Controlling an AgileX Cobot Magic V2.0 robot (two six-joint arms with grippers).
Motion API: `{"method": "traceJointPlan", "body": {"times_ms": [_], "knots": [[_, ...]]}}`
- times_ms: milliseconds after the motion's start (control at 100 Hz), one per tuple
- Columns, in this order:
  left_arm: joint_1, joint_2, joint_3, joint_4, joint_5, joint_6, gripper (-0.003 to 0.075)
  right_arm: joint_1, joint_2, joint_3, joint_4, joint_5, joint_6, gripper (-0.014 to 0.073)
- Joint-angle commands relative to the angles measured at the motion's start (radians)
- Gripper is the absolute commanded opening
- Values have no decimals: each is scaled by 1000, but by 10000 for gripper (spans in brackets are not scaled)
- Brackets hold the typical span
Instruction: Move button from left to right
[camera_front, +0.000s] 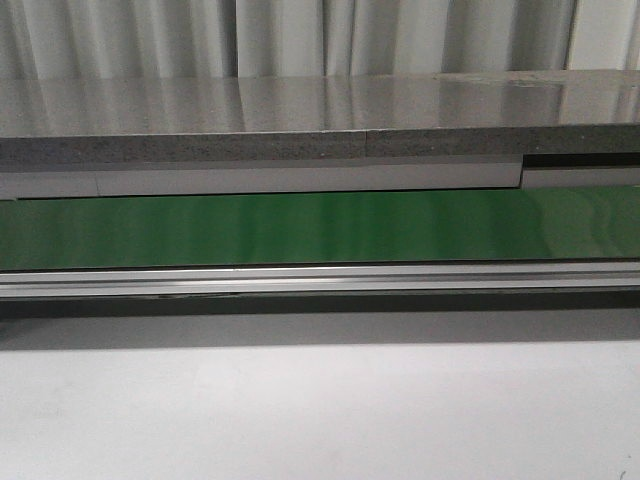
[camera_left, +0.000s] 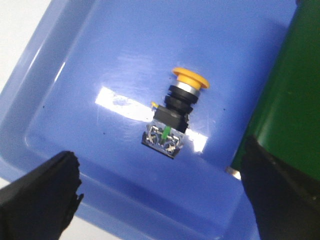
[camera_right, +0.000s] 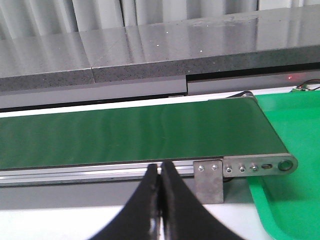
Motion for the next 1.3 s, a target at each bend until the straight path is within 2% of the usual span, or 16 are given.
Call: {"method": "traceJointPlan", "body": {"times_ms": [0, 260, 1290], "knots": [[2, 38, -82, 39, -20, 0, 615, 4, -19, -14, -9, -82, -1, -67], [2, 165, -192, 45, 45, 20, 615, 4, -19, -14, -9, -82, -1, -67], [1, 358, -201, 34, 33, 103, 615, 4, -19, -14, -9, -82, -1, -67]]}}
